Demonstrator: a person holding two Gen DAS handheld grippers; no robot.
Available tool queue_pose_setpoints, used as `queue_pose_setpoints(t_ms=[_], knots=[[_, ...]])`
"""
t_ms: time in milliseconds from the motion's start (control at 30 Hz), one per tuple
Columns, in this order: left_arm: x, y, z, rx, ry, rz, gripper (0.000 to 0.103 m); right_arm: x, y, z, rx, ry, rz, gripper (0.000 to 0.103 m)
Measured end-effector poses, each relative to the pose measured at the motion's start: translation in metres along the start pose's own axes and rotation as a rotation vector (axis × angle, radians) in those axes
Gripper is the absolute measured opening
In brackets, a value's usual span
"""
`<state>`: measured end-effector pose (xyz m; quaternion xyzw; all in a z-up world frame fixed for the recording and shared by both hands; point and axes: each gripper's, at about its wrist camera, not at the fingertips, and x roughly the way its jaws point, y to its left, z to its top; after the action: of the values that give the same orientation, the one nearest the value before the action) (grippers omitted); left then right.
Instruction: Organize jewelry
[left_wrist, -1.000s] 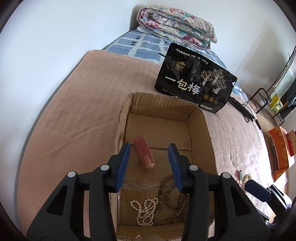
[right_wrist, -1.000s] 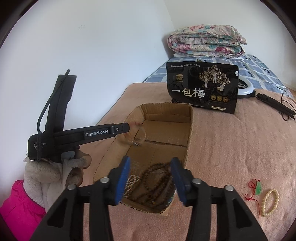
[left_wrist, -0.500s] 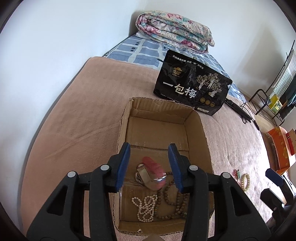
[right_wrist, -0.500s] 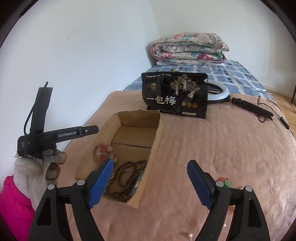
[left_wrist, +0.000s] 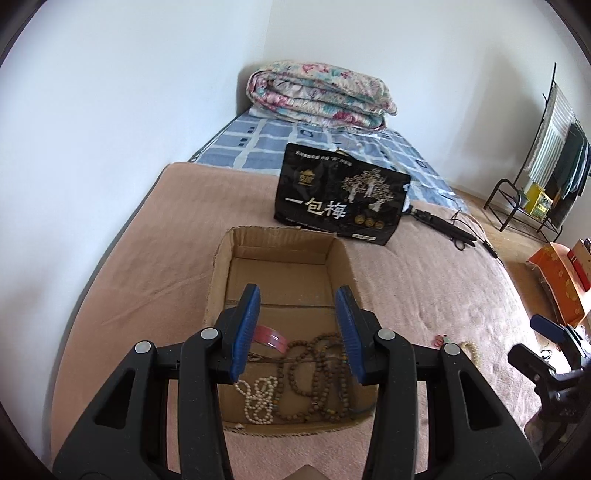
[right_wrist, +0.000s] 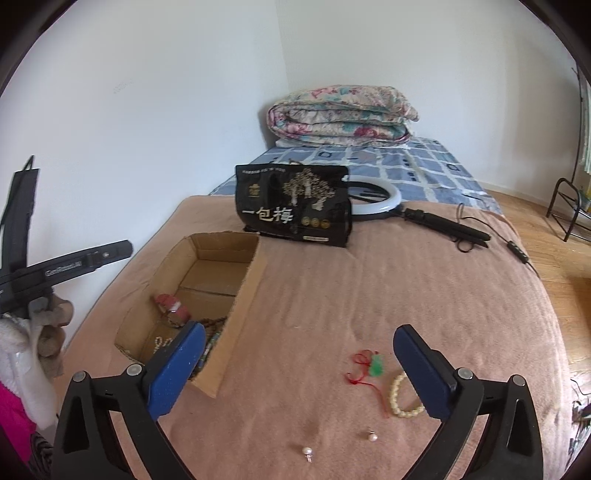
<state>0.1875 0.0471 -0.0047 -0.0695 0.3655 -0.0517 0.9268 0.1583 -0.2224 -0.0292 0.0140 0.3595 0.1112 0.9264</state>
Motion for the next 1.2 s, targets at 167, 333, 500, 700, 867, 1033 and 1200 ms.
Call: queue_pose_setpoints(t_ms=[167,333,500,700,867,1033,1200], knots=[[-0.018,-0.025,-0.012,0.037,-0.017,-0.02,0.048,-0.007,-0.018,-0.003,0.019,-0.008,-0.044,0.103],[-0.032,-0.046,-0.026,0.066,-0.028,-0.047,0.051,-0.013,-0.034,-0.009,0.033,-0.014,-0.086,0.103],[-0.041,-0.067,-0.041,0.111,-0.038,-0.056,0.051,-0.018,-0.047,-0.016,0.013,-0.021,-0.137,0.103],[-0.036,-0.086,-0.055,0.158,-0.011,-0.091,0.051,-0.022,-0.063,-0.028,0.031,-0.018,-0.145,0.103],[-0.024,-0.096,-0.063,0.179,0.019,-0.121,0.051,-0.022,-0.083,-0.035,0.055,0.003,-0.169,0.103],[-0.011,-0.108,-0.069,0.185,0.06,-0.167,0.051,-0.015,-0.107,-0.04,0.084,0.05,-0.165,0.103],[0.0,-0.127,-0.078,0.22,0.098,-0.203,0.051,0.002,-0.129,-0.046,0.136,0.12,-0.126,0.103]])
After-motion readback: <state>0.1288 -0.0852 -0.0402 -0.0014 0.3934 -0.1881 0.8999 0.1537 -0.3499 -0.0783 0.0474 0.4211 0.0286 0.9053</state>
